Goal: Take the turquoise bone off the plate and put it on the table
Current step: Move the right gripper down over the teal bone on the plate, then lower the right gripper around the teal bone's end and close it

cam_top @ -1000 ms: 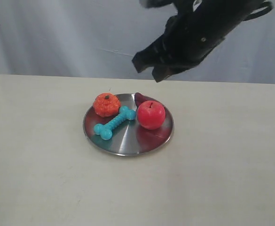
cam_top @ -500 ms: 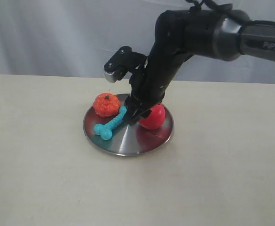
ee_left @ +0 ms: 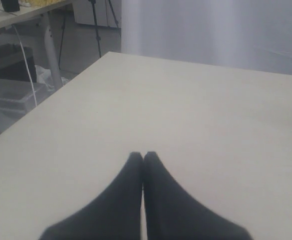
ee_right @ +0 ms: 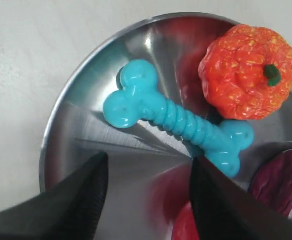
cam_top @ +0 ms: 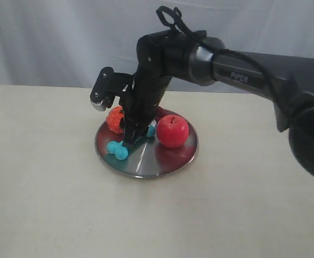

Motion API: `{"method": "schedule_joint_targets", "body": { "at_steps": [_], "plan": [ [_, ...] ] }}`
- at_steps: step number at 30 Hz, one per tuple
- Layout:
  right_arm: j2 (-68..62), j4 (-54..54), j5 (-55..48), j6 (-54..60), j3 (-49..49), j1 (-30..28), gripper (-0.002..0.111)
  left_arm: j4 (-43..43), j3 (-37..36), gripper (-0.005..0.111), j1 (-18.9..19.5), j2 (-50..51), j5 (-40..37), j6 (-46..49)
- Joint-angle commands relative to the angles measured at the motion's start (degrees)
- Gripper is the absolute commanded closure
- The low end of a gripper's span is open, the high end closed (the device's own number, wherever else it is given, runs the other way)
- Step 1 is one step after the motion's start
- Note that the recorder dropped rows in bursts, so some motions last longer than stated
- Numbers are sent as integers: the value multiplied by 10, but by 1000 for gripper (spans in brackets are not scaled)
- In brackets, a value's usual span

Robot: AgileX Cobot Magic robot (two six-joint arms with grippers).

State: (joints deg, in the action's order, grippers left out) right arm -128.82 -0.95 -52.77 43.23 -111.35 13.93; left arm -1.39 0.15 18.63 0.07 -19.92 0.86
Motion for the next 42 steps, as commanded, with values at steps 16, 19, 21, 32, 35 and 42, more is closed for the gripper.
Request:
{"method": "schedule_joint_targets", "body": {
  "at_steps": [16, 19, 21, 32, 35, 42],
  "plan": [
    [-91, 163, -22, 18, -78, 5, 52, -1, -1, 107, 1, -1, 3, -2],
    [-94, 163, -12, 24, -78, 5, 52, -1, -1, 107, 1, -1, 3, -2],
    [-95, 159, -11, 32, -78, 5, 52, -1, -1, 107, 1, -1, 3, -2],
    [-100, 130, 11, 60, -79, 3, 58, -1, -1, 107, 1, -1, 3, -2],
    [-106, 106, 5, 61, -79, 3, 62, -1, -1, 107, 1, -1, 3, -2],
    [-109, 59, 23, 58, -79, 3, 62, -1, -1, 107, 1, -1, 3, -2]
  ]
}}
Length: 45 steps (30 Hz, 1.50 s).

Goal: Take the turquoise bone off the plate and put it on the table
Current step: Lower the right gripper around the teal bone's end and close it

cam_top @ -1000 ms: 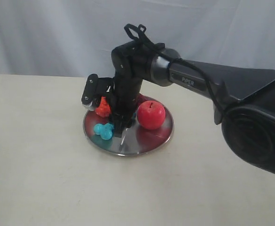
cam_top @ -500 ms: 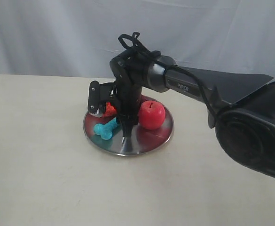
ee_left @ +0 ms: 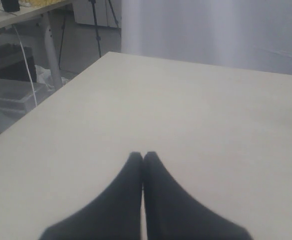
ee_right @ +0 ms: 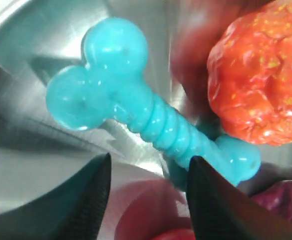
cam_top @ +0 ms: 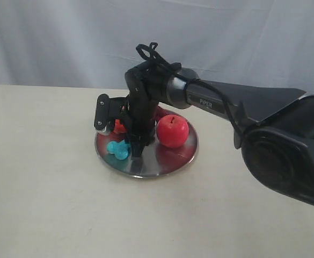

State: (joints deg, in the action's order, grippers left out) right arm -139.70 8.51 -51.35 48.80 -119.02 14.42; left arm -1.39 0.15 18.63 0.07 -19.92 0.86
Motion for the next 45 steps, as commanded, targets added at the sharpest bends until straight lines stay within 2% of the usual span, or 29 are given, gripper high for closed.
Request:
{"method": "schedule_joint_targets", "body": {
  "at_steps": [1, 8, 18, 22, 29, 45],
  "plan": [
    [0, -45, 10, 5, -2, -1, 62, -1, -1, 107, 1, -1, 3, -2],
    [-14, -90, 27, 13, -10, -3, 62, -1, -1, 107, 1, -1, 3, -2],
    [-94, -90, -71, -2, -139, -3, 62, -1, -1, 107, 1, -1, 3, -2],
    [-100, -90, -76, -2, -147, -3, 62, -1, -1, 107, 1, -1, 3, -2],
    [-100, -90, -163, -3, -149, -3, 62, -1, -1, 107, 1, -1, 3, -2],
    [-104, -90, -99, -4, -149, -3, 62, -1, -1, 107, 1, -1, 3, -2]
  ]
}}
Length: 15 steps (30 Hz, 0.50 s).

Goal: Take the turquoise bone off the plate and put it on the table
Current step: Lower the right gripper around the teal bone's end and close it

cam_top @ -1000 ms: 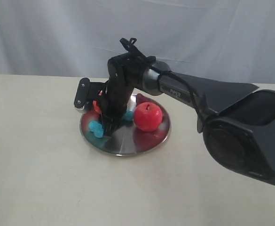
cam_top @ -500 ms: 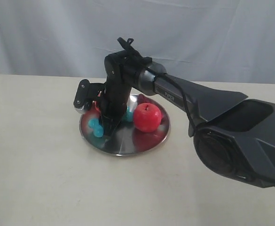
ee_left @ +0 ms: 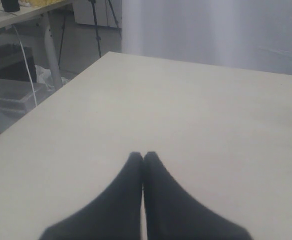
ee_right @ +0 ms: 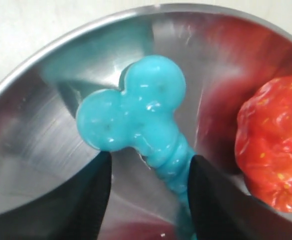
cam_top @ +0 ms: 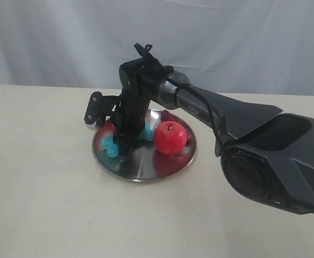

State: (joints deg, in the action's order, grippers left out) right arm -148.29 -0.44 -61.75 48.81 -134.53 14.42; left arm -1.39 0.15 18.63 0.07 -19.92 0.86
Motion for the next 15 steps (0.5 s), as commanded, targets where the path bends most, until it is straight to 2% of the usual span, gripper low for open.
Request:
{"method": "schedule_joint_targets", "body": {
  "at_steps": [1, 11, 13, 15],
  "plan": [
    [-20, -1, 5, -4, 6, -3, 62, -1, -1, 107, 1, -1, 3, -2],
    [-28, 4, 13, 0, 6, -3, 62, -1, -1, 107, 1, -1, 3, -2],
    [-28, 4, 16, 0, 6, -3, 65, -1, -1, 107, 1, -1, 3, -2],
    [-28, 4, 18, 0, 6, -3, 75, -1, -1, 107, 1, -1, 3, -2]
  ]
}}
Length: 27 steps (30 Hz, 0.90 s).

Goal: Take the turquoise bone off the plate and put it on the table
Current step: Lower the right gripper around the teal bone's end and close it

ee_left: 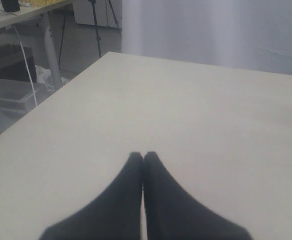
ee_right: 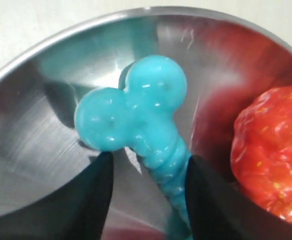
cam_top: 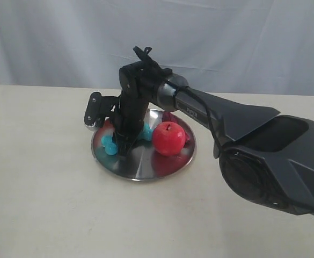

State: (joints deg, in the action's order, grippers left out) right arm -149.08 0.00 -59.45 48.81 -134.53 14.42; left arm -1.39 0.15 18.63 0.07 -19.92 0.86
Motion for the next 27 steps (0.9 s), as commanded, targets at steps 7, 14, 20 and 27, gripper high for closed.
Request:
{"method": "schedule_joint_targets", "body": {
  "at_steps": [7, 14, 20, 27],
  "plan": [
    [-20, 0, 1, -10, 6, -3, 98, -1, -1, 107, 1, -1, 3, -2],
    [-20, 12, -21, 2, 6, -3, 78, -1, -1, 107, 1, -1, 3, -2],
    [-20, 16, 3, 5, 6, -3, 53, -1, -1, 107, 1, -1, 3, -2],
    [-27, 19, 22, 0, 6, -3, 68, -1, -1, 107, 1, -1, 3, -2]
  ]
}}
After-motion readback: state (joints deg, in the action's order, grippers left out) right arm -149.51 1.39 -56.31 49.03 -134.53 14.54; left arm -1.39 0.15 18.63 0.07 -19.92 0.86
